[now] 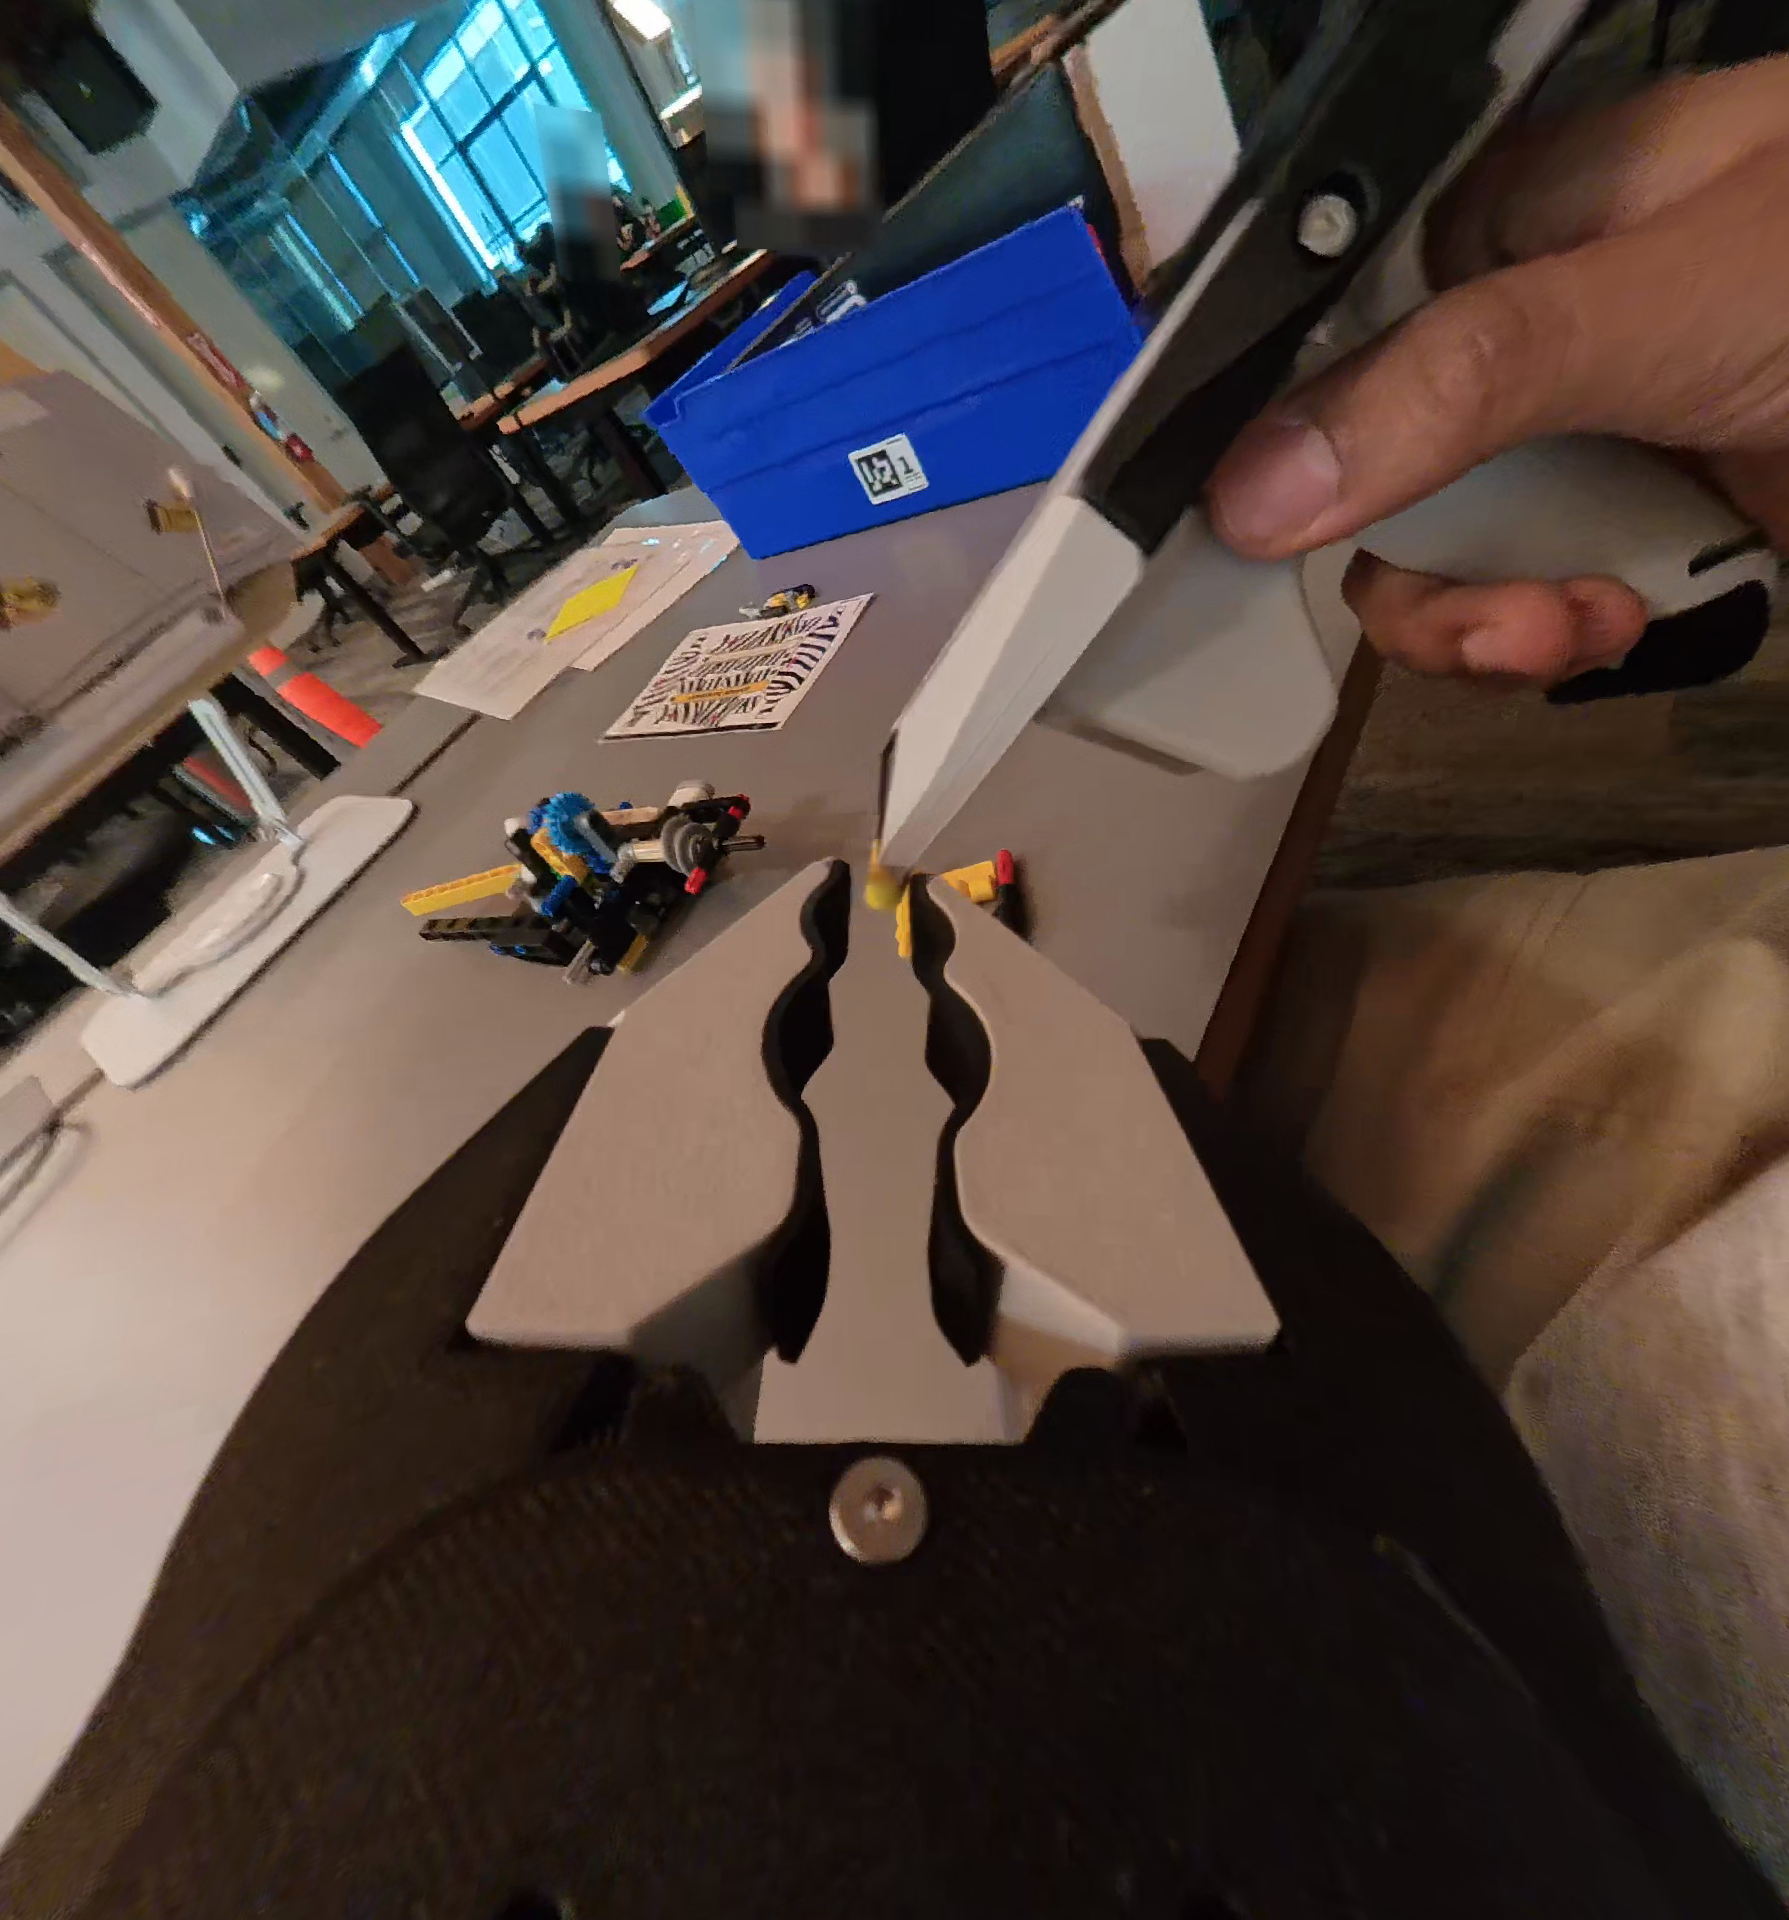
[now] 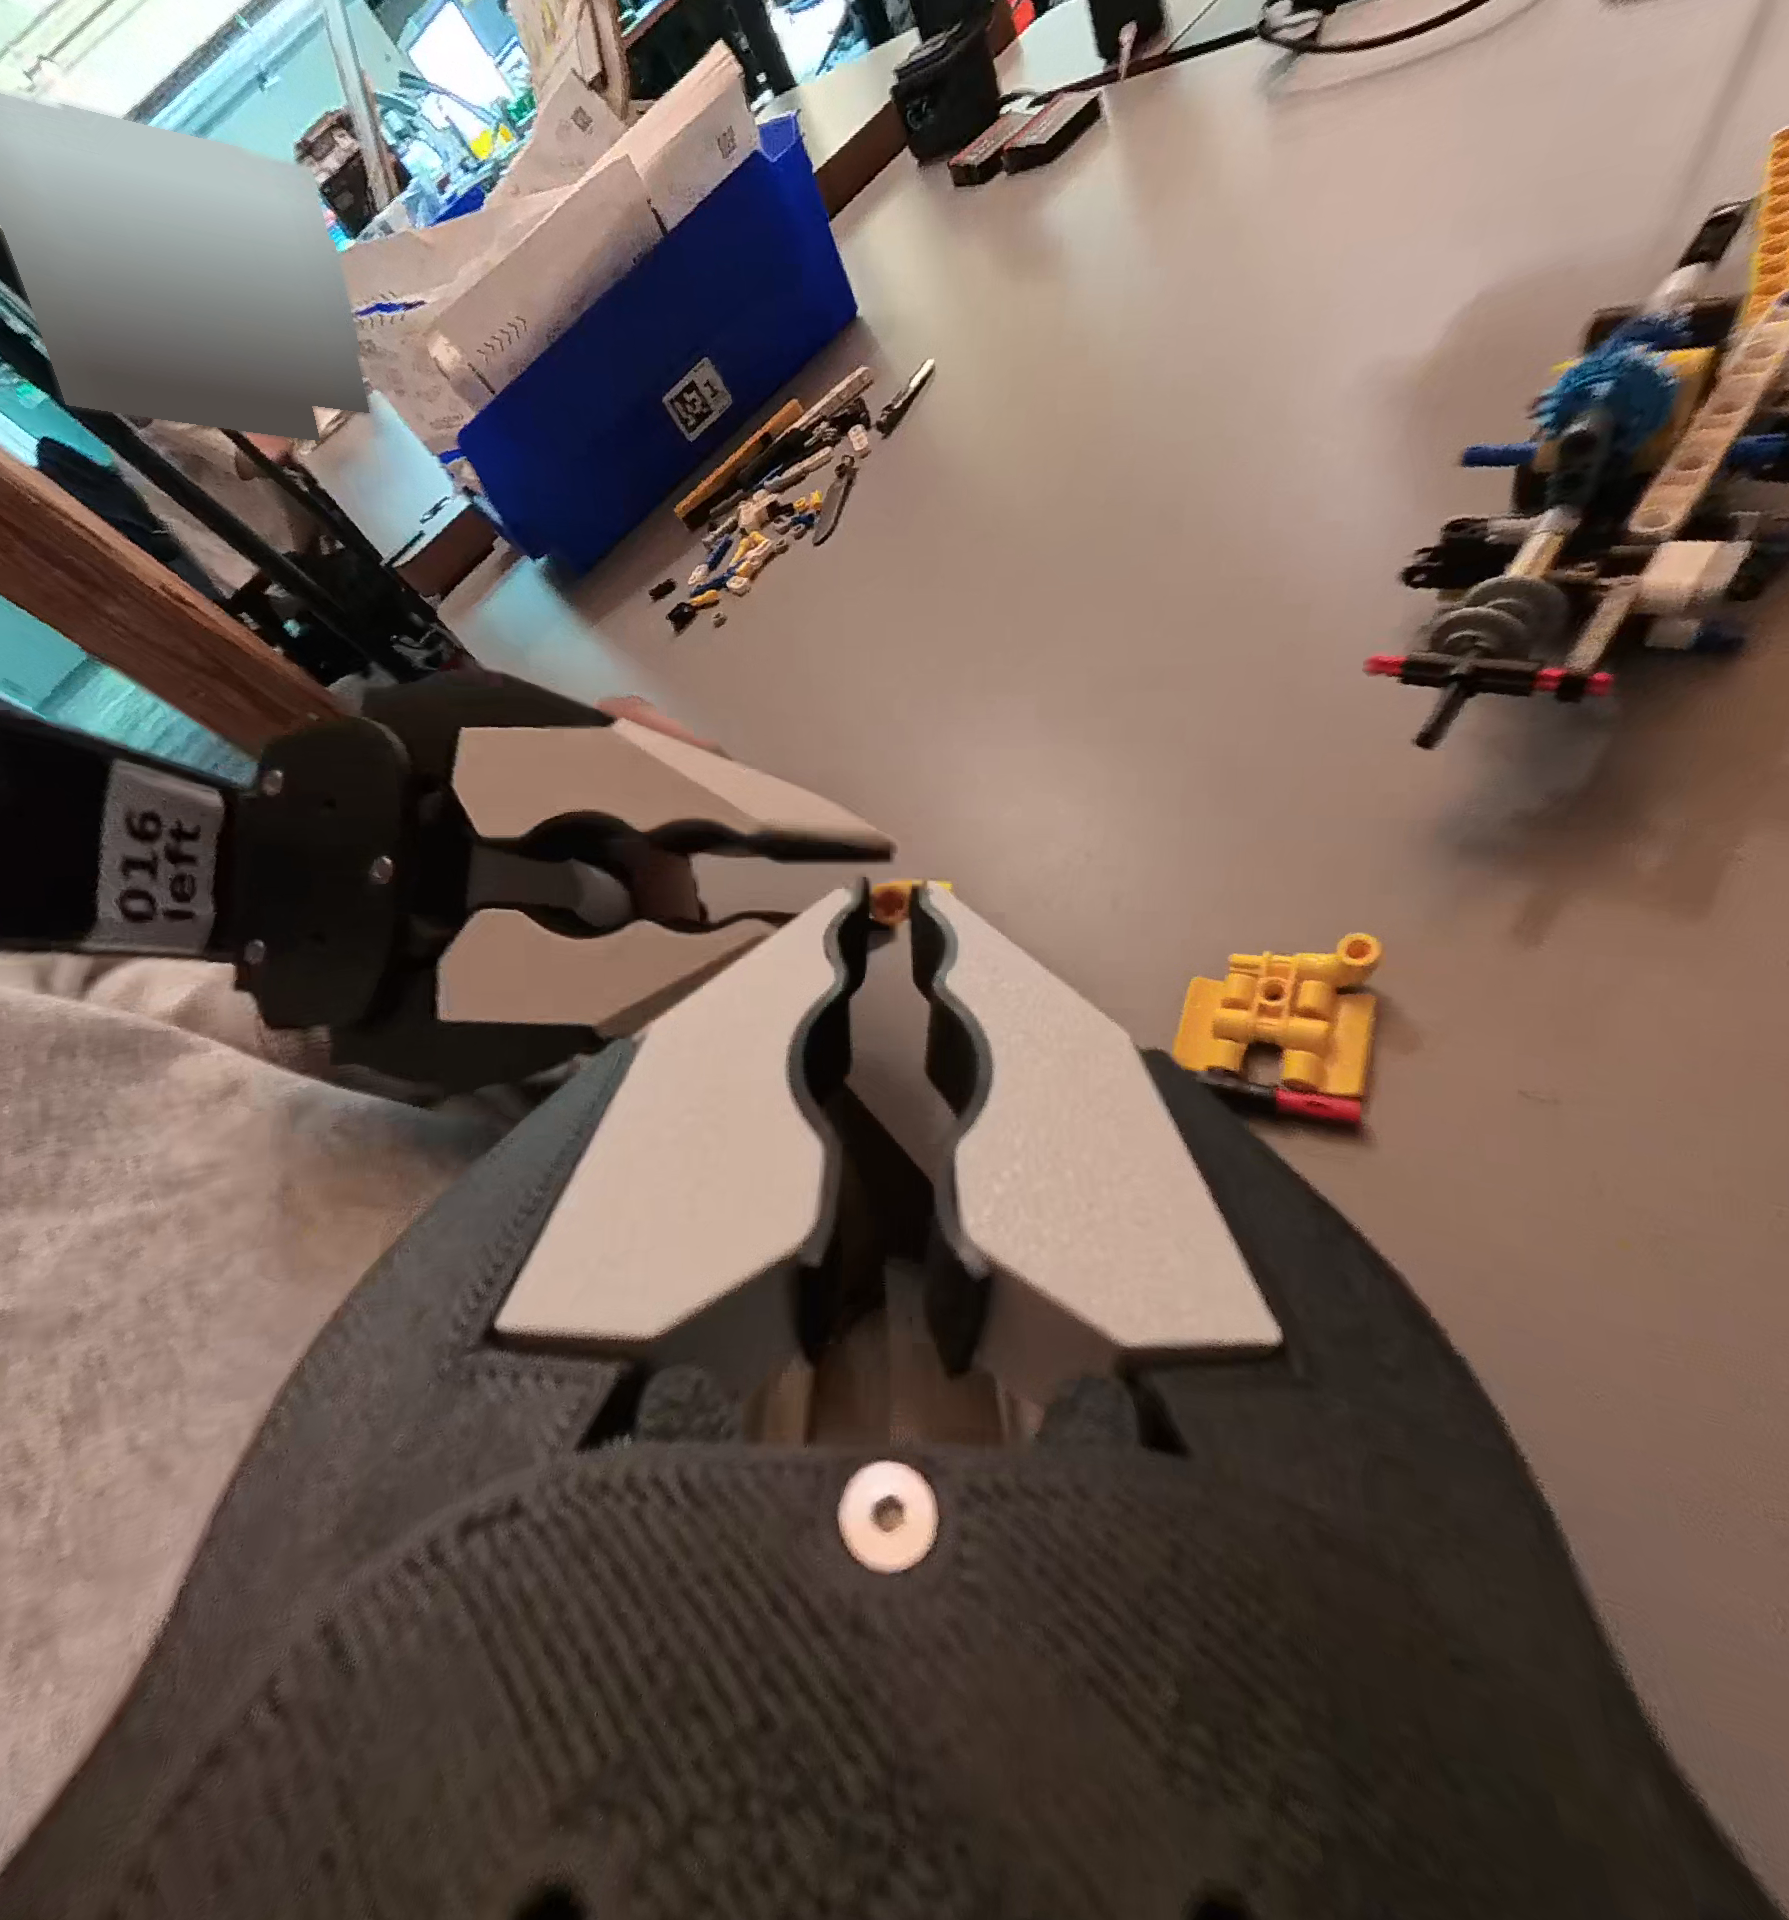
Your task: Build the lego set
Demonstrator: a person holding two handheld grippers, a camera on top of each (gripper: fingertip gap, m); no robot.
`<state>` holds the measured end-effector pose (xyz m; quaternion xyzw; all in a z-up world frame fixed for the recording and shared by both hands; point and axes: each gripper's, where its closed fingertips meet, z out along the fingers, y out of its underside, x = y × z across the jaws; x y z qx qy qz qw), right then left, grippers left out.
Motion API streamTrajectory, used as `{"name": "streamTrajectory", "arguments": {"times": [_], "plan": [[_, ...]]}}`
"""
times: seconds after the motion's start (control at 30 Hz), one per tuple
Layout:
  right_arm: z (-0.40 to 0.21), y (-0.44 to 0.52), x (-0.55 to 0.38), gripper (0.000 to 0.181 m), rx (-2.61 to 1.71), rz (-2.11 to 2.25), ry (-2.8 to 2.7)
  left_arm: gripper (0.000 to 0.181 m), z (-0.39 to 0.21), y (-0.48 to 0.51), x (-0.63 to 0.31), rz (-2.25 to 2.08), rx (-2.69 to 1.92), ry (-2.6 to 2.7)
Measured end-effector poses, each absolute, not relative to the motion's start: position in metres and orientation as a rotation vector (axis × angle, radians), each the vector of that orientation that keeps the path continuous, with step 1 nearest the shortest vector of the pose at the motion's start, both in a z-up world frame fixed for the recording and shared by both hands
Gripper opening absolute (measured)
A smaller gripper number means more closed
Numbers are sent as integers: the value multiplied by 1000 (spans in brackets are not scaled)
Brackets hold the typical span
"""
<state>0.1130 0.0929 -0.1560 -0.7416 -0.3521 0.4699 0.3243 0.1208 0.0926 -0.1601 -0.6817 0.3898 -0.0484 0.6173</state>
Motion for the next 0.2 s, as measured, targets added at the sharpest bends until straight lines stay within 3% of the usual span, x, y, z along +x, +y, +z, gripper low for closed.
{"name": "streamTrajectory", "arguments": {"times": [0.03,0.2], "plan": [[-156,97,117,6,-1941,1207,-914,15,-161,95,119,-148,-1596,865],[-167,119,151,6,-1983,1076,-871,37,-176,110,116,-501,-1832,681]]}}
